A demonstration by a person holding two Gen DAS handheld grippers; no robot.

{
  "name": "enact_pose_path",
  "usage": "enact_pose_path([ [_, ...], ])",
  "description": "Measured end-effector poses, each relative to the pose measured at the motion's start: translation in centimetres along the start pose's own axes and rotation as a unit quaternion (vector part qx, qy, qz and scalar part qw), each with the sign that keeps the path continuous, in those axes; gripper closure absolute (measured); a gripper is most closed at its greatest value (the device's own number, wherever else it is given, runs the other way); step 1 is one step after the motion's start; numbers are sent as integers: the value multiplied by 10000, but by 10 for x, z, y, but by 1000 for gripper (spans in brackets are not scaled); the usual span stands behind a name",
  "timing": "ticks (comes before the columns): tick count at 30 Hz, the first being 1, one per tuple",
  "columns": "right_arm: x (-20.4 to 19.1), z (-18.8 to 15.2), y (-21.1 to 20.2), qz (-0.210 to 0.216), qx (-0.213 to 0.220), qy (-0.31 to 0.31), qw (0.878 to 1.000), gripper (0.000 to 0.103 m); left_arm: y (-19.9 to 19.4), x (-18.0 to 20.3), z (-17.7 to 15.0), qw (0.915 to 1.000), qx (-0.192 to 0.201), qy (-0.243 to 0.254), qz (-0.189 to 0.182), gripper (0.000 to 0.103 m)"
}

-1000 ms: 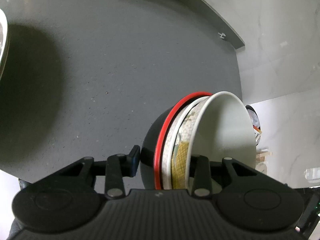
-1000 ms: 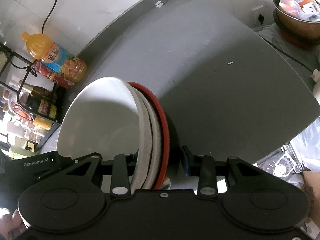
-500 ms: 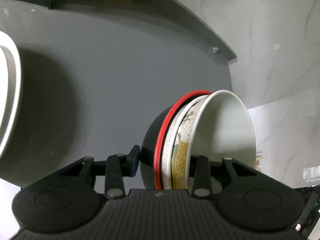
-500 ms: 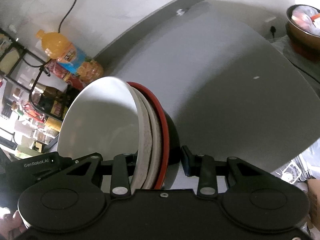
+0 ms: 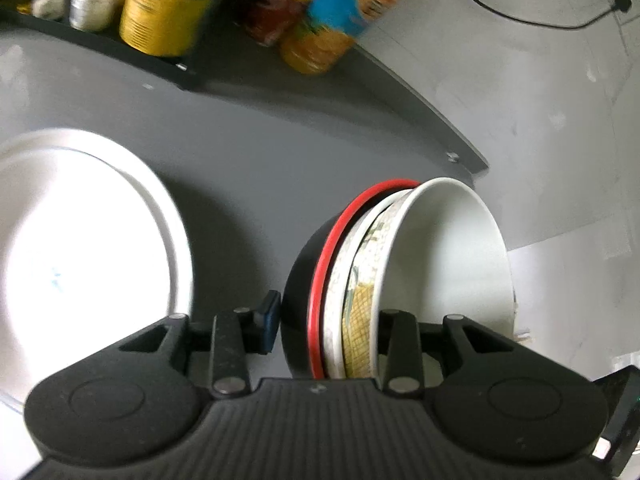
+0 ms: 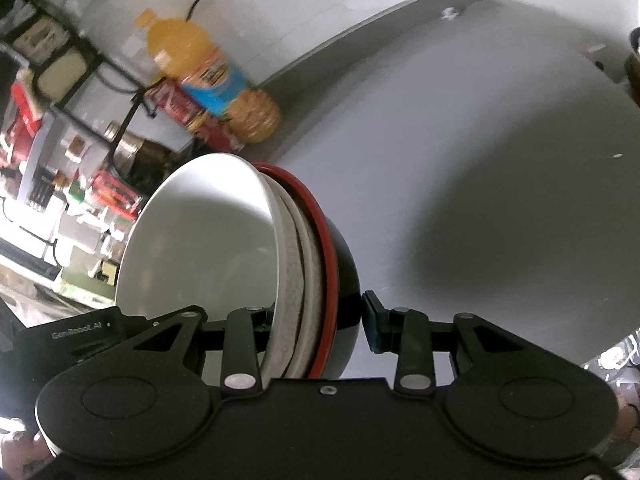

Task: Organize plates and bowls
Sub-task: 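Lift and carry the nested bowls with both tools over the plate stack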

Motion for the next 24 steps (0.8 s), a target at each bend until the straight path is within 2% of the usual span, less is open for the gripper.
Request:
enact_pose_path([
  [5,-36,-9,15,85,-80,-173,9998,68,-21,-33,12,9996,98,92,228,72],
  [12,-82,-30,42,224,-297,-365,9986,68,-51,-84,25,9991,152,-20,405,73],
  [24,-131,-55,77,277,-564,-508,9967,68,-74,-146,42,9982,64,-178,568,73],
])
Point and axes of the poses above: each gripper's, at about its wrist camera, not at the fingertips, and y roughly the way its jaws point, x to its right, z to its top, the point moved 9 cm from there along y, roughly the way its jaws point, and after that the axes turned 5 degrees about z, right-handed, at the moved point
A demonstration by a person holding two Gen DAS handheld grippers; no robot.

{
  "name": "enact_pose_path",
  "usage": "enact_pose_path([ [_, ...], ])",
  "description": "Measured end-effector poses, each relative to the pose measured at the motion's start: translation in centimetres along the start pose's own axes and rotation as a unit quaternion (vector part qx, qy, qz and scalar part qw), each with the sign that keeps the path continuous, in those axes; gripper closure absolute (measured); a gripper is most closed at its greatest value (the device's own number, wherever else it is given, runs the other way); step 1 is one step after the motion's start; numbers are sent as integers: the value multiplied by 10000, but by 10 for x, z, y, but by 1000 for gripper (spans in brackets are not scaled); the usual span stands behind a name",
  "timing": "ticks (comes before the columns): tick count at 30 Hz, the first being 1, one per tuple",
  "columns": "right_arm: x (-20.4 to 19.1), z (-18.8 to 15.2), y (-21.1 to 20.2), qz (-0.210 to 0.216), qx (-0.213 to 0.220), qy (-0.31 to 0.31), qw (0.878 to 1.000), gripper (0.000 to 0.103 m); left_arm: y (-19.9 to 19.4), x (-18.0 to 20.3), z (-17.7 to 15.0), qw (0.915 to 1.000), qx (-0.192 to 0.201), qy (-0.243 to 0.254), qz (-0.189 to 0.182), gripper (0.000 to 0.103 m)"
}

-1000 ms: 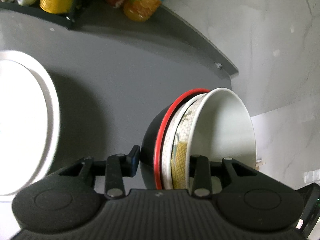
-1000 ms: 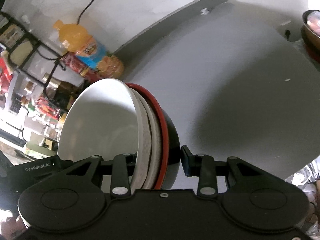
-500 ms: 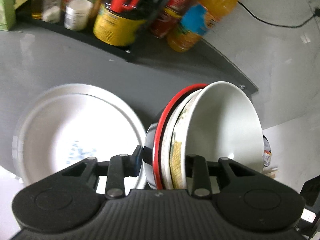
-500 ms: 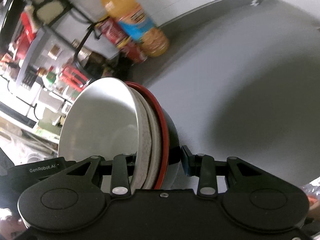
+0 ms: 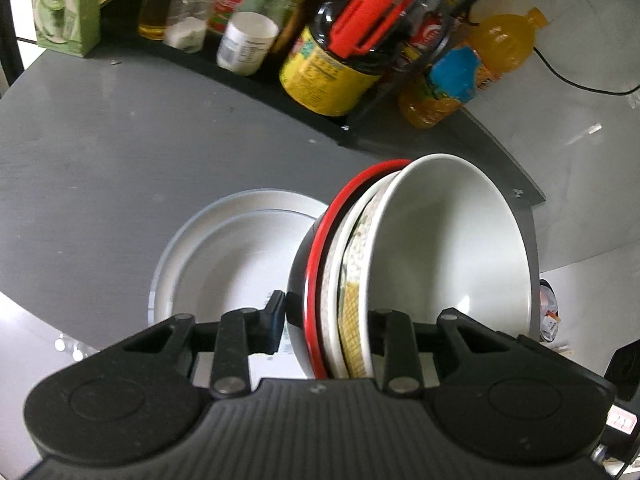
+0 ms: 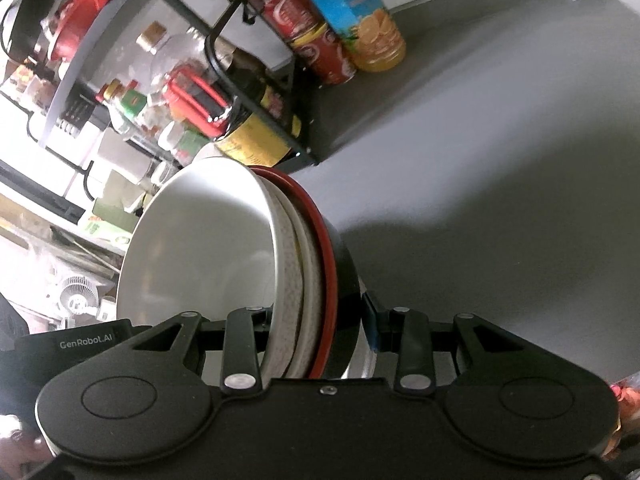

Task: Organize plates and bowls
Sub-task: 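Lift and carry the nested bowls with both tools over the plate stack, then lower the nested bowls onto the 'Bakery X' plate and open both tools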

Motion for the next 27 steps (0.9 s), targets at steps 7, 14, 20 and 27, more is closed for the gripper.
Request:
enact_pose_path([
  [7,-16,-16,18,-28,-142,24,9999,68,-1,-23,3,9999,-120,-7,63,73],
  [14,-18,-28,29,-95,-198,179,9996,68,4,-38,2,9996,-263,40,98,73],
  [20,-17,-33,36,-161,-245,294,9991,68,11,-45,1,9992,-379,64,108,73],
  [27,-15,-40,44,-251,-313,383,9985,68,18,-52,1,9985,-512,128,116,73],
])
Point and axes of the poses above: each gripper's, at about its wrist camera, not at the fingertips, and y roughly the way its jaws point, x to its right, z to its top, the point moved 9 cm from there along y, roughly the way its jaws point, and after that the axes turned 5 degrees about z, right-handed, at the moved point
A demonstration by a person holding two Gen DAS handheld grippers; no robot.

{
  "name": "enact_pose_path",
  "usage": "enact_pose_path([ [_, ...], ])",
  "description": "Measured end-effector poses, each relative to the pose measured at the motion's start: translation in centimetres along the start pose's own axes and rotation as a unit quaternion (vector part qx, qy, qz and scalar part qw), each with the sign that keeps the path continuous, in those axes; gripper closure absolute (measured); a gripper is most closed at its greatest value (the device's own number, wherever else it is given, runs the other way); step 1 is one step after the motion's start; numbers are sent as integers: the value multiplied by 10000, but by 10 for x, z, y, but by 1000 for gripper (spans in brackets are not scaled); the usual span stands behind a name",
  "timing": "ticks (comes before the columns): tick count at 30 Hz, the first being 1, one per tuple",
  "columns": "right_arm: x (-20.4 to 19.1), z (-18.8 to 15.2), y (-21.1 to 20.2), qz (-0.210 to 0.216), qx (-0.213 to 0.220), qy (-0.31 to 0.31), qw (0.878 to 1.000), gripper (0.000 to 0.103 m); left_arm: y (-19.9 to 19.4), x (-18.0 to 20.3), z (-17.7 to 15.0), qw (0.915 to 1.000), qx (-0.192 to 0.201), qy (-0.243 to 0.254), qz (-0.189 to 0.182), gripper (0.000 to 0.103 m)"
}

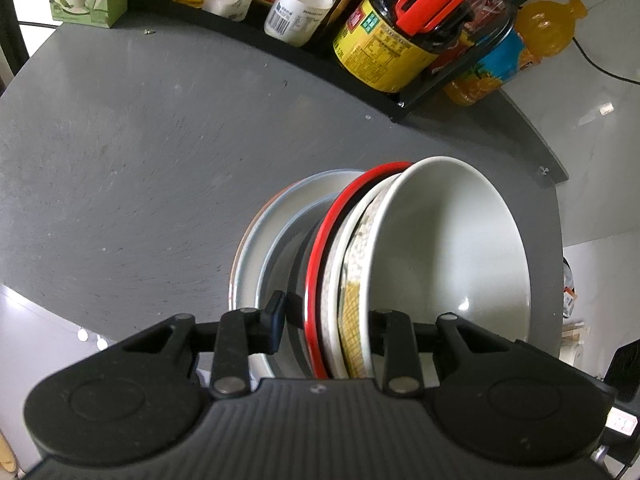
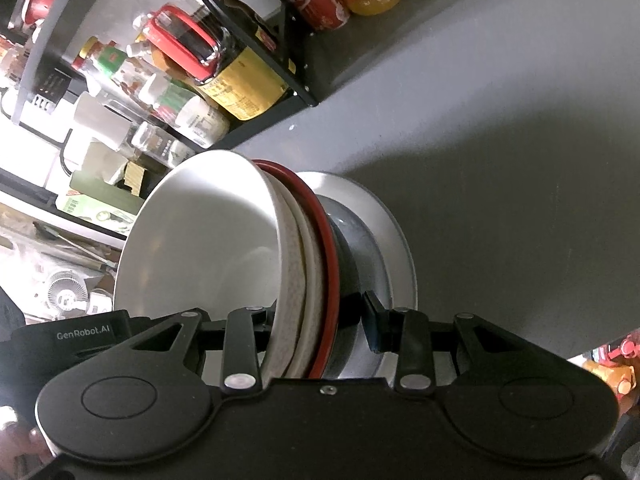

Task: Organize plates and bowls
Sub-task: 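Lower the nested bowls onto the 'Bakery X' plate and open both tools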

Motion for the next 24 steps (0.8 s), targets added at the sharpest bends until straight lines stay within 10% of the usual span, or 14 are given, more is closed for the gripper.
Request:
enact_pose_path([
  [18,1,0,-10,-131,288,221,9993,65,3,-1,2,9992,-225,215,-245,71],
  [24,0,-3,-27,-190,457,210,9986,57,-9,10,3,9973,-231,689,-97,57],
])
Point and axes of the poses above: each gripper's, at about its wrist camera, not at the fingertips, and y roughly the way its jaws point, x to its right, z to its top, the point moved 9 cm from there along y, roughly the way its jaws point, and after that the axes turned 5 degrees about z, right-handed, at the moved point
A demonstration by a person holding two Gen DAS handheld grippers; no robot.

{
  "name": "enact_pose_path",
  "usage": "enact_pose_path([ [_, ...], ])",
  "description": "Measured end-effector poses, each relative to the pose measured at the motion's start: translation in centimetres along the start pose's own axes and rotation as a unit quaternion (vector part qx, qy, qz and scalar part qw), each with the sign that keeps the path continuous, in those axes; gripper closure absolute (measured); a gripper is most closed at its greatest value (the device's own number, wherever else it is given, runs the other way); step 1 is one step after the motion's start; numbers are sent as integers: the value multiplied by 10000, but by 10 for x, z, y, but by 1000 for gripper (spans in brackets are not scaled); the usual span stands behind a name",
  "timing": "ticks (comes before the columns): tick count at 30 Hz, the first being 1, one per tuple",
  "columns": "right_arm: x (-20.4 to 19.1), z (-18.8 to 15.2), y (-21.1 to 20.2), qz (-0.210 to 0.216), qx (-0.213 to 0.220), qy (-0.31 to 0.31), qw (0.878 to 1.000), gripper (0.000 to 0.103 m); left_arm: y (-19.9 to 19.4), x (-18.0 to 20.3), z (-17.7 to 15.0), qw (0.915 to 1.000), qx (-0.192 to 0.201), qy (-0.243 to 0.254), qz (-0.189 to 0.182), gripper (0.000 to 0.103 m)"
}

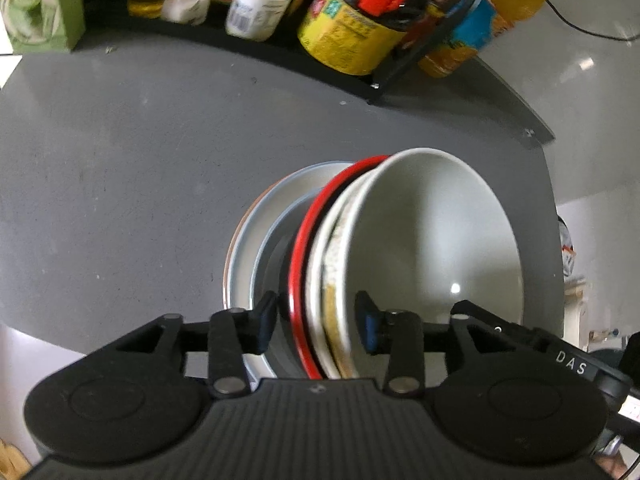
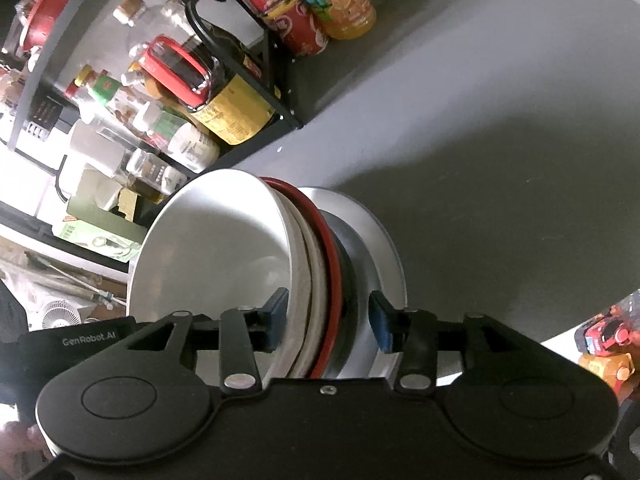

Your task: Organize plates and bowls

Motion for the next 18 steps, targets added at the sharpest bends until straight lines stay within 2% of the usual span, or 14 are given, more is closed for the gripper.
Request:
enact_pose_path([
  [2,2,1,-7,-36,92,-24,9999,52,-4,1,1,9999,37,84,113,46],
  [5,6,1,-21,-77,256,-3,9996,48,-11,1,1,9991,156,283,282,35],
  [8,8,-1,-39,-92,432,18,9990,40,-19,2,-1,9988,230,313,305,31],
  [13,9,-14,-73,-273,755,-136,9967,37,-41,11,-8,9965,550,510,356,26],
  [18,7,-34,-104,-393,979,-81,9944,32,-65,19,-25,9947,706,626,413,24],
])
Point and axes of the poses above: each gripper's, at about its wrist camera, not at the fingertips, and y roughly the way its jaws point, x to its right, z to its top, the point moved 9 cm from there along y, roughly the way its jaws point, and after that the axes turned 5 degrees about z, right-handed, at the moved point
